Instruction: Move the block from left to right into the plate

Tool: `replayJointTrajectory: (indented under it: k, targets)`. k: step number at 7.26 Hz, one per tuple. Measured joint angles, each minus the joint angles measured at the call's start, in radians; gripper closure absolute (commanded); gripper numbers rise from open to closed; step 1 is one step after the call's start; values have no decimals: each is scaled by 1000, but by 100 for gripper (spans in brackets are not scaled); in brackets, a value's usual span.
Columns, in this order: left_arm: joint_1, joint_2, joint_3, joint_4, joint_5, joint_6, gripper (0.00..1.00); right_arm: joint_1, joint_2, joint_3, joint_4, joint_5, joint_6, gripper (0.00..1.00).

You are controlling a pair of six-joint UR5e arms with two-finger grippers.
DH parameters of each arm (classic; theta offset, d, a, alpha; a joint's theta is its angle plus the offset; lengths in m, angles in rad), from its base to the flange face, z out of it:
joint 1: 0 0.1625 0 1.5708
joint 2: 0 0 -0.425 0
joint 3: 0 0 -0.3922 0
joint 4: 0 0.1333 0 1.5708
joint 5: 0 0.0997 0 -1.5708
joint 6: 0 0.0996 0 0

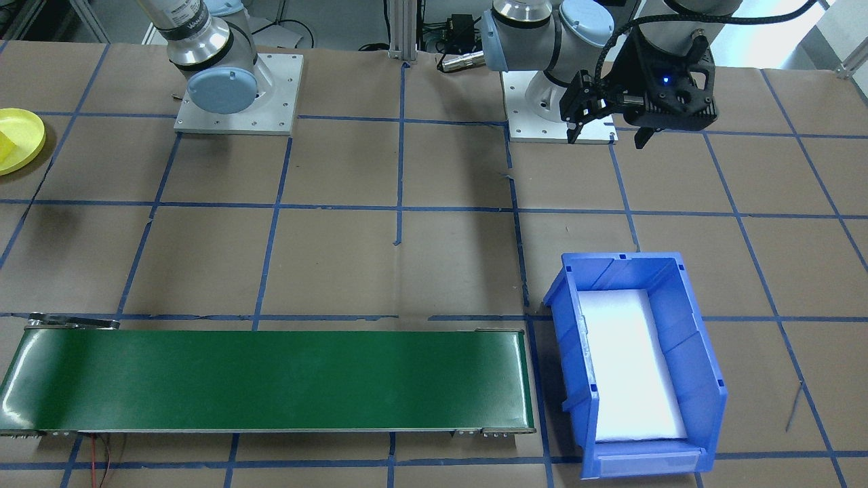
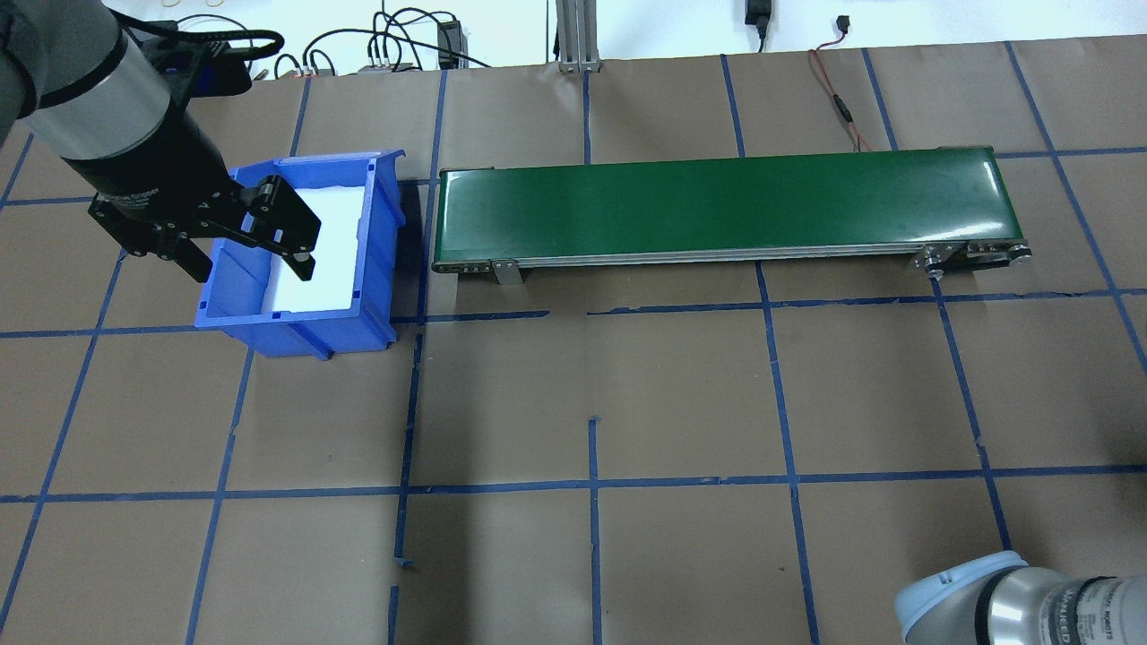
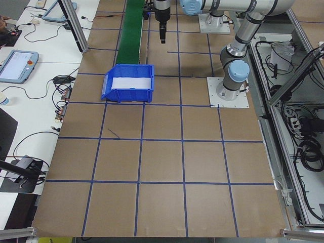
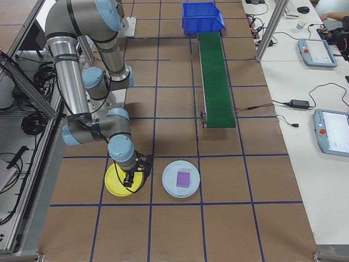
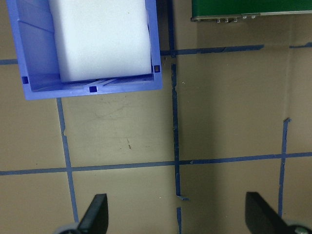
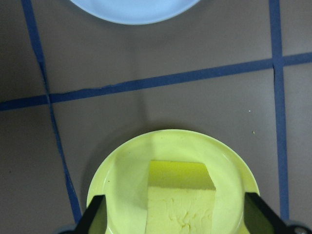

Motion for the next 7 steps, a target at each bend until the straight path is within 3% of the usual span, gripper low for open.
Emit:
replayJointTrajectory:
  k: [3, 5, 7]
  targets:
    - [0, 0, 0, 0, 0, 0, 0, 201, -103, -164, 265, -4, 105, 0]
    - [0, 0, 0, -1, 0, 0, 0, 350, -188, -192, 377, -5, 315, 0]
    - [0, 0, 0, -1, 0, 1, 0, 544, -244, -196, 439, -10, 507, 0]
